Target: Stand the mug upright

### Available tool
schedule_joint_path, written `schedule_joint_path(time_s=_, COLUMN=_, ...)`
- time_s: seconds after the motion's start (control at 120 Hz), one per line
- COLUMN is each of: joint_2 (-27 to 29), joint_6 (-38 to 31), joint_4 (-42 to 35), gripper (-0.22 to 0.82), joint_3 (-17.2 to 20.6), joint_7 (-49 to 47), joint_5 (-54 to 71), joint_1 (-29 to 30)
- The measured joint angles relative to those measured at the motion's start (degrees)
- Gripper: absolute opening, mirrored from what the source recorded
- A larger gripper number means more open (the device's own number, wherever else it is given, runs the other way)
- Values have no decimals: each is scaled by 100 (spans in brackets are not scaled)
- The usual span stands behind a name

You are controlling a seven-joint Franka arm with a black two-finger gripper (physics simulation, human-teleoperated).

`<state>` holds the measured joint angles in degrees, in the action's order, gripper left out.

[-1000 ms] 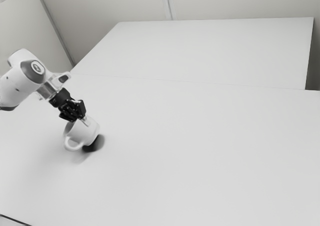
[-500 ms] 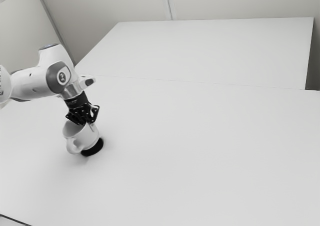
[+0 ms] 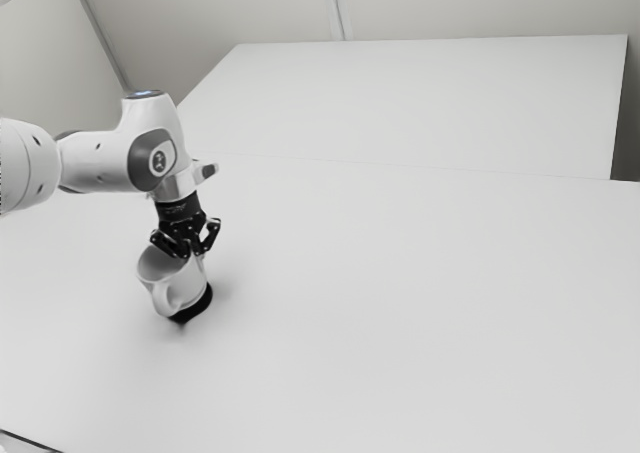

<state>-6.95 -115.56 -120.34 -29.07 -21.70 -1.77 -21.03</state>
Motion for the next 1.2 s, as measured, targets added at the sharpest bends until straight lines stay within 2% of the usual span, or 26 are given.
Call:
schedule_joint_path(time_s=0.4, joint_2=-308, joint_6=68, joint_4=89, gripper=-18, joint_3=44, joint_7=-615, joint_5=-411, joint_1=-45)
schedule_joint_path(time_s=0.583, joint_2=-316, joint_6=72, joint_4=109, gripper=22, joint_3=42, joint_7=-676, joint_5=-574, joint_1=-45)
schedule_joint_path(time_s=0.717, joint_2=-265, joint_6=118, joint_4=176, gripper=40, joint_3=42, joint_7=-682, joint_5=-603, joint_1=-46)
schedule_joint_path(time_s=0.892, joint_2=-18, joint_6=374, joint_4=273, gripper=52, joint_3=42, joint_7=-633, joint_5=-628, joint_1=-45)
schedule_joint_path(time_s=1.133, joint_2=251, joint_6=864, joint_4=929, gripper=58, joint_3=47, joint_7=-317, joint_5=-510, joint_1=-37)
schedule_joint_path(time_s=1.2, joint_2=319, joint_6=940, joint_4=1147, gripper=58, joint_3=317, joint_7=-86, joint_5=-352, joint_1=227)
